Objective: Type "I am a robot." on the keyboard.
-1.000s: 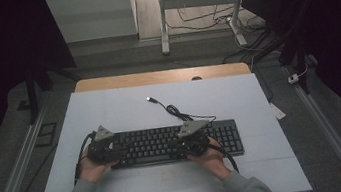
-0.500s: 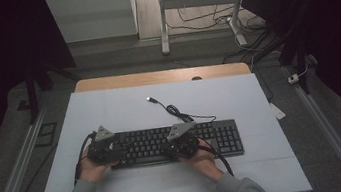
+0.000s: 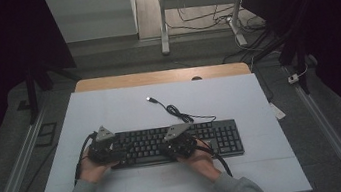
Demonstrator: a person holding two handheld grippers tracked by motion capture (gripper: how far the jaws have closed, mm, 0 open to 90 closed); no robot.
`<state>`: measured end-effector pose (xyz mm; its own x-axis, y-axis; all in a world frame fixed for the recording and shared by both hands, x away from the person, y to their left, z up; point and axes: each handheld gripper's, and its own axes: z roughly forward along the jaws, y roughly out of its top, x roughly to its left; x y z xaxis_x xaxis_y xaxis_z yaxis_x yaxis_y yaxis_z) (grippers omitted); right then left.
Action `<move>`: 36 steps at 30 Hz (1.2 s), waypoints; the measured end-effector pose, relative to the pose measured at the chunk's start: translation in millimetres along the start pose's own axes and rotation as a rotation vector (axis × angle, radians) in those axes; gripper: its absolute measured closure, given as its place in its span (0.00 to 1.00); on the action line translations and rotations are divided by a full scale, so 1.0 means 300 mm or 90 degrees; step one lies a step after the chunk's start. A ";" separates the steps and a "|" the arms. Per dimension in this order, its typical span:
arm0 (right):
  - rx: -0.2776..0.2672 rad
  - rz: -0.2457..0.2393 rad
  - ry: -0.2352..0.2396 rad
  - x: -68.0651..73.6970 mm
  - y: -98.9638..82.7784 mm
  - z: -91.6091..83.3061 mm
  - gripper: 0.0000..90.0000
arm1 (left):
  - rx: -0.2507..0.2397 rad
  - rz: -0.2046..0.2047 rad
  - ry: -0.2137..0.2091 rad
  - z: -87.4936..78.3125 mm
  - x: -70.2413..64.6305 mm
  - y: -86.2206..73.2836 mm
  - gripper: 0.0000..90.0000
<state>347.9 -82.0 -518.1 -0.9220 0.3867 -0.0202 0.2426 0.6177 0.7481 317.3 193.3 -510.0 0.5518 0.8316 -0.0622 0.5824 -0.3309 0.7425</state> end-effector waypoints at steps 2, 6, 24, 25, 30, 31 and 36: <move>0.006 -0.003 -0.005 0.001 0.001 0.000 0.99 | 0.001 0.000 0.001 0.001 0.000 0.000 0.39; 0.012 -0.010 -0.006 0.003 0.001 0.005 0.99 | 0.002 0.002 0.001 0.002 -0.001 0.000 0.39; -0.035 0.015 -0.033 -0.030 -0.005 -0.060 1.00 | -0.001 0.002 0.003 -0.004 0.004 -0.002 0.39; -0.036 0.017 -0.036 -0.036 -0.009 -0.066 0.99 | -0.001 0.002 0.004 -0.003 0.004 -0.002 0.39; -0.034 0.028 -0.047 -0.054 -0.031 -0.092 0.99 | 0.001 0.004 0.004 -0.002 0.002 -0.001 0.39; -0.036 0.028 -0.048 -0.058 -0.036 -0.097 0.97 | 0.000 0.004 0.004 -0.003 0.002 -0.002 0.39; -0.037 0.037 -0.064 -0.074 -0.060 -0.137 0.81 | 0.000 0.003 0.004 -0.004 0.003 -0.002 0.39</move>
<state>351.6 -130.0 -503.9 -0.8709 0.4899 -0.0397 0.2748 0.5522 0.7871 316.7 194.7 -509.7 0.5505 0.8331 -0.0544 0.5796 -0.3344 0.7431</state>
